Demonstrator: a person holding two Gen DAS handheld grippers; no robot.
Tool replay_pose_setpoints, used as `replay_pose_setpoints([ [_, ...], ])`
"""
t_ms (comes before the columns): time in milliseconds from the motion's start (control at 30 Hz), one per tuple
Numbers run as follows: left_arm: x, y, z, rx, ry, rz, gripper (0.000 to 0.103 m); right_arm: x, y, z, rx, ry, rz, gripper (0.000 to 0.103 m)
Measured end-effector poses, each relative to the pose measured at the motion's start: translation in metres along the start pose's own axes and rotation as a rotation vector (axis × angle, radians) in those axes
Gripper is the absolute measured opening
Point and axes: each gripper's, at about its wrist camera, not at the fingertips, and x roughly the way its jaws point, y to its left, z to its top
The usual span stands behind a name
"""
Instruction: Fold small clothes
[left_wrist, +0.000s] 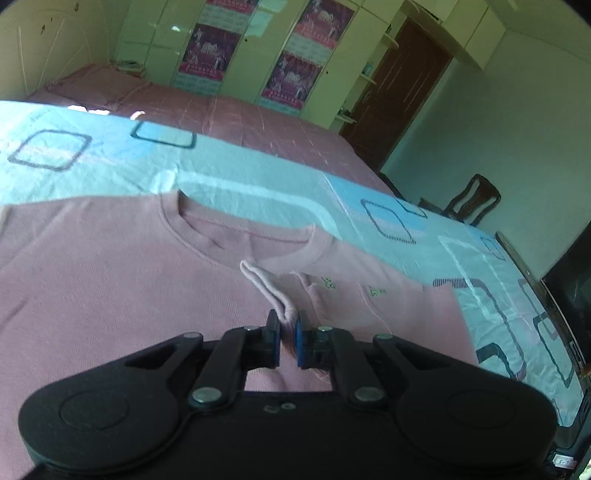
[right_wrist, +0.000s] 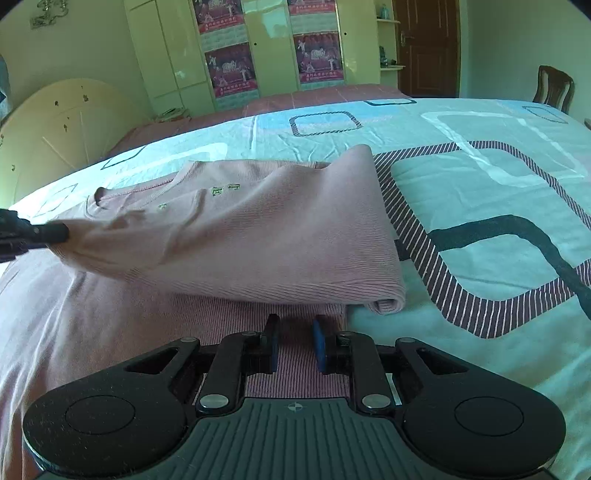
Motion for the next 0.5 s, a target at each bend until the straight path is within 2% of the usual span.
replay_pose_setpoints([
  [100,-0.018,0.025,0.002,0.002,-0.037,0.062,0.006,0.0,0.0,-0.001,-0.003,0.002,-0.004,0.02],
  [200,-0.018,0.049,-0.007,-0.028,0.008,0.092,0.006,0.0,0.002,-0.002,-0.007,0.001,-0.012,0.02],
  [267,-0.016,0.052,-0.015,-0.01,0.022,0.117,0.006,0.001,0.002,-0.002,-0.006,0.002,-0.016,0.02],
  [400,-0.013,0.058,-0.028,-0.036,0.031,0.125,0.007,0.0,0.003,-0.001,-0.014,0.006,-0.02,0.02],
  [433,-0.012,0.061,-0.031,-0.038,0.037,0.128,0.008,0.0,0.003,-0.001,-0.017,0.008,-0.022,0.02],
  [500,-0.012,0.065,-0.032,-0.056,0.045,0.122,0.023,-0.001,0.003,-0.001,-0.019,0.012,-0.022,0.02],
])
